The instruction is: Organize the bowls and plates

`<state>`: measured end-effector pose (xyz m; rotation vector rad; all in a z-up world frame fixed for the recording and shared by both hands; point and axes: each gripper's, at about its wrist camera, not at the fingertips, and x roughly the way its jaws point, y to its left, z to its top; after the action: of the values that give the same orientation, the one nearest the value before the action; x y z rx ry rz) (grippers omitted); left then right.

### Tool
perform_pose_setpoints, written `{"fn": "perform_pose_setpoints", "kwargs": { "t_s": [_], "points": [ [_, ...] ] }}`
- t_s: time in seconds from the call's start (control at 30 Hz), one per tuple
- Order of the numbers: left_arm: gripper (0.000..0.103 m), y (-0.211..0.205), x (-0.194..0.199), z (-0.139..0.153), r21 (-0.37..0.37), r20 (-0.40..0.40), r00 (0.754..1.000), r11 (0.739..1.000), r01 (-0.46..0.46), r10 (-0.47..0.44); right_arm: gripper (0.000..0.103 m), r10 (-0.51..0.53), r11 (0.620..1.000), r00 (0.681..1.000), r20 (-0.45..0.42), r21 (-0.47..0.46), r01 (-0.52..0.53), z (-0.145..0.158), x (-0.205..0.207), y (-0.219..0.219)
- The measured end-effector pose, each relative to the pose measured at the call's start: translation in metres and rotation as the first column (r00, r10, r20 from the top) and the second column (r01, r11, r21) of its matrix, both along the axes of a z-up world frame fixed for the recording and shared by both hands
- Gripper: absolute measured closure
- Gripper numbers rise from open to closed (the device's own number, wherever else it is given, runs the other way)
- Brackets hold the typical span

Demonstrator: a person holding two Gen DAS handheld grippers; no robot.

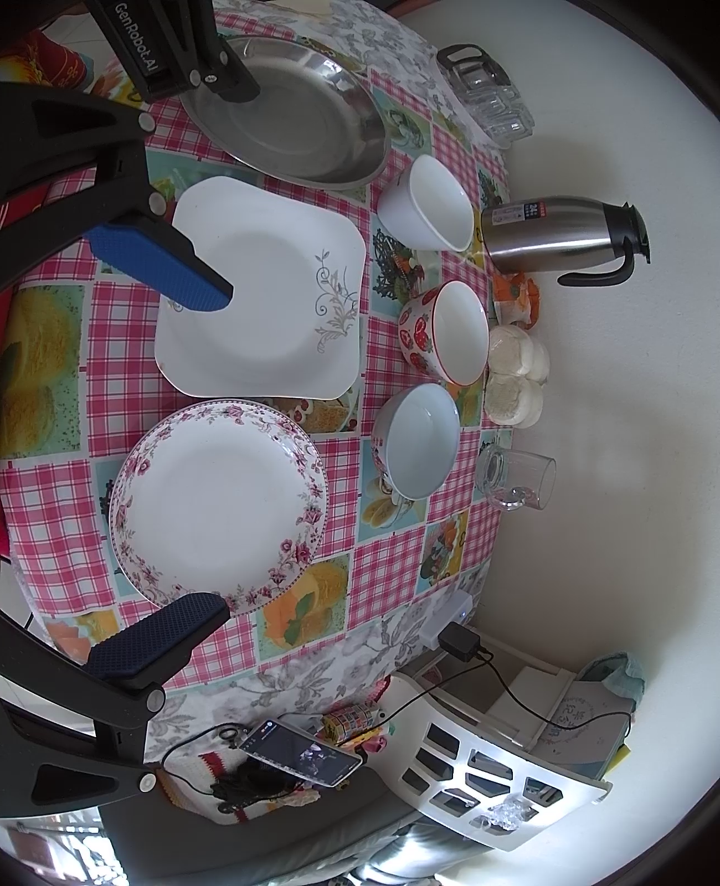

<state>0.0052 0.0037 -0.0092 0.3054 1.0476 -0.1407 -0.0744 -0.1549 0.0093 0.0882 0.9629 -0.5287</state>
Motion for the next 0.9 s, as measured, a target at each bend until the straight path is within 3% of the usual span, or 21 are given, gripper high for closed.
{"fn": "perform_pose_setpoints", "kwargs": {
  "t_s": [0.17,0.37,0.9],
  "points": [
    [0.000,0.002,0.002,0.000,-0.019,-0.011,1.000,1.000,-0.001,0.001,0.000,0.008,1.000,1.000,-0.005,-0.003,-0.008,-0.001,0.001,0.002],
    [0.000,0.011,0.008,0.001,-0.103,-0.044,0.999,0.995,-0.009,0.005,0.000,0.044,0.998,0.999,0.000,0.041,-0.044,-0.006,0.005,0.003],
    [0.000,0.073,0.052,0.004,-0.129,-0.003,0.991,0.983,-0.130,0.131,0.000,0.149,0.986,0.989,0.018,0.072,-0.150,0.009,0.058,0.035]
  ]
}}
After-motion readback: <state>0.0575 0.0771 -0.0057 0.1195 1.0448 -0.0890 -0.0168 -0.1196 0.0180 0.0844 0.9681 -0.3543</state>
